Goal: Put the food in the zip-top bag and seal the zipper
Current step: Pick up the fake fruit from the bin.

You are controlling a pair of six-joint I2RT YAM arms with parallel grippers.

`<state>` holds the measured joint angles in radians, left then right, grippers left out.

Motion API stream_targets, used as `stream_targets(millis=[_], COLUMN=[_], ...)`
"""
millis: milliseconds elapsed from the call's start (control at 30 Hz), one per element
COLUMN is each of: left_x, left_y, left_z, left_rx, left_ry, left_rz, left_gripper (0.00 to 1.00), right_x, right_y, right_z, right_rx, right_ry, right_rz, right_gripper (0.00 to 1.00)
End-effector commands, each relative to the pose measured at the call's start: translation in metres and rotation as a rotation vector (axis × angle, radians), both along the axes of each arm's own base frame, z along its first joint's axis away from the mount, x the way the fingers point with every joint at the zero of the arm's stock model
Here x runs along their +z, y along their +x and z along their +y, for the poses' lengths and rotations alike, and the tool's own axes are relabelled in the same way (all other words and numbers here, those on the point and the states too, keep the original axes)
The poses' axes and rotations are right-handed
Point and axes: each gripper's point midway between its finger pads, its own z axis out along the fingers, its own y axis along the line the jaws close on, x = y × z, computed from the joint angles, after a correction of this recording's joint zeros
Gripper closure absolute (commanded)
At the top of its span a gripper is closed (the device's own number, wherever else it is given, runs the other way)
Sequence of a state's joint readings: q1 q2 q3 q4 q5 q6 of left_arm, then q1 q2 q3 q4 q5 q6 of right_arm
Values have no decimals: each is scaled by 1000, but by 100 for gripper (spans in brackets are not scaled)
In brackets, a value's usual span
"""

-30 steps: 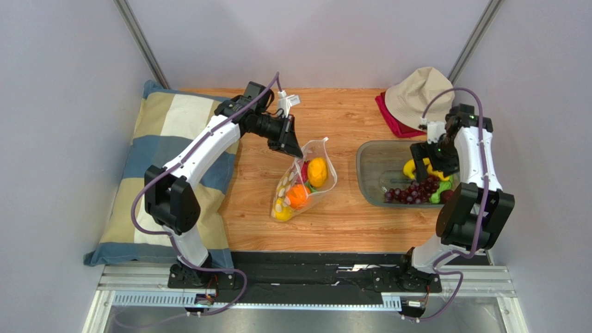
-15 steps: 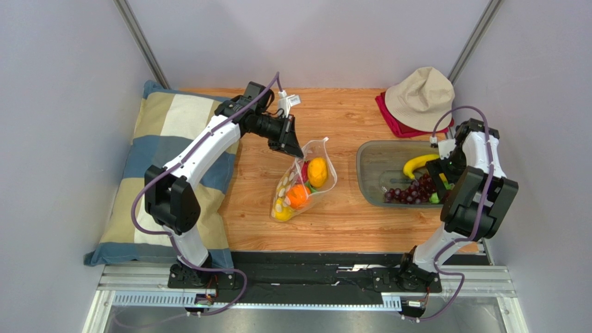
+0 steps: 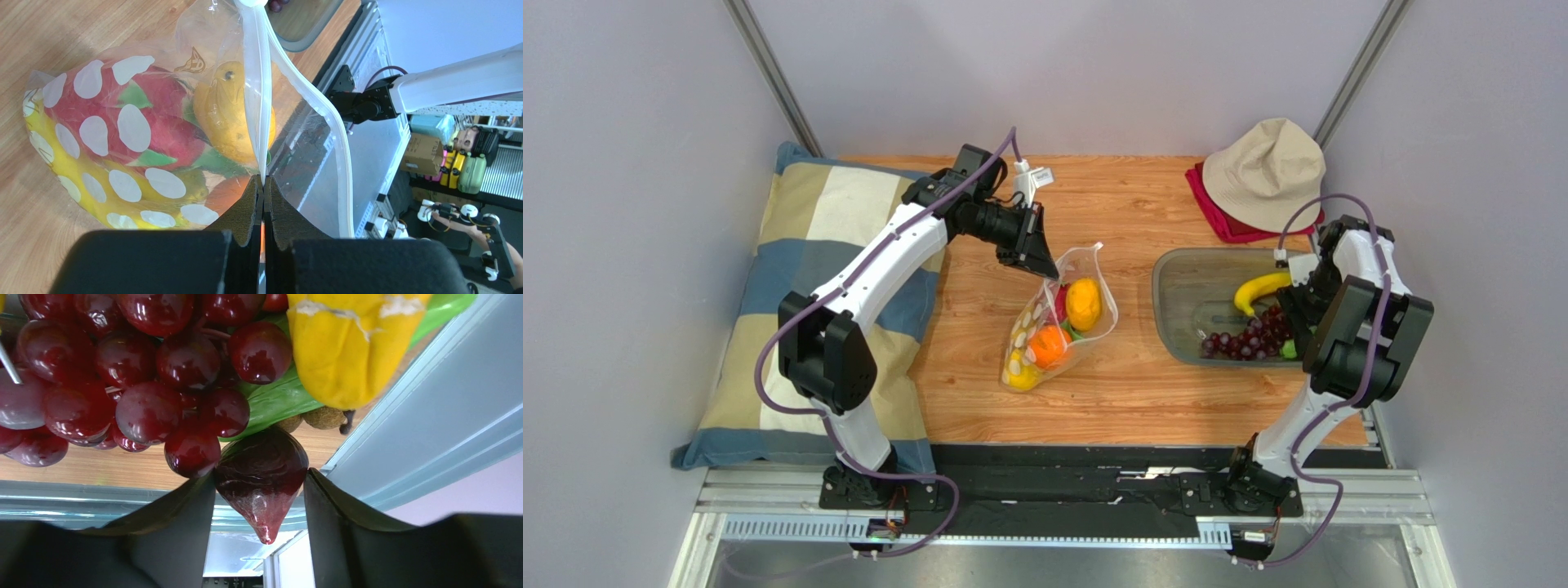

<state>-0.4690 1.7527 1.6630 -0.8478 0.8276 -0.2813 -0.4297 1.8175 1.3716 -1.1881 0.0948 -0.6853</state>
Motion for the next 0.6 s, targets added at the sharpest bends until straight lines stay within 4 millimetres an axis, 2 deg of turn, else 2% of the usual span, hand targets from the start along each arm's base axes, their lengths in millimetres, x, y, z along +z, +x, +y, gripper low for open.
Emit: stream_targets(millis=[0,100,133,167,233,267,333,367,400,467,500,567], left_x=[9,9,8,8,7,7,9,8,9,7,7,3], left_y=[3,2,2,3,2,3,3,3,4,4,5,5], left_z=[1,1,1,1,0,0,-1,-1,-1,-1,-1,-1], left_rx=[-8,-8,-8,-7,-8,-9,-7,-9,-8,-7,-6,-6], left_ry=[-20,-21,-20,-21,-22,-24,-25,-25,-27,-22,-22,-18], left_rz=[-44,-41,-35,-34,-31,-27,-31,-31,-33,-30,-30,-19], left_gripper=[100,100,100,100,100,100,100,100,100,100,100,100], right_x=[8,26,38,48,62,77,99,116,131,153,171,192], right_y=[13,18,28,26,35,38,50,54,61,68,72,74], right_z=[2,9,13,18,32,40,71,85,116,154,194,237], right_rx=[-13,-25,-28,-26,-17,-4,36,56,103,133,207,269], right_ry=[26,54,73,90,130,149,251,293,393,508,625,717], right_rz=[-41,-76,-119,-121,-164,-187,-257,-289,-339,-397,-437,-485], right_gripper=[57,69,71,73,77,77,78,78,78,78,77,77])
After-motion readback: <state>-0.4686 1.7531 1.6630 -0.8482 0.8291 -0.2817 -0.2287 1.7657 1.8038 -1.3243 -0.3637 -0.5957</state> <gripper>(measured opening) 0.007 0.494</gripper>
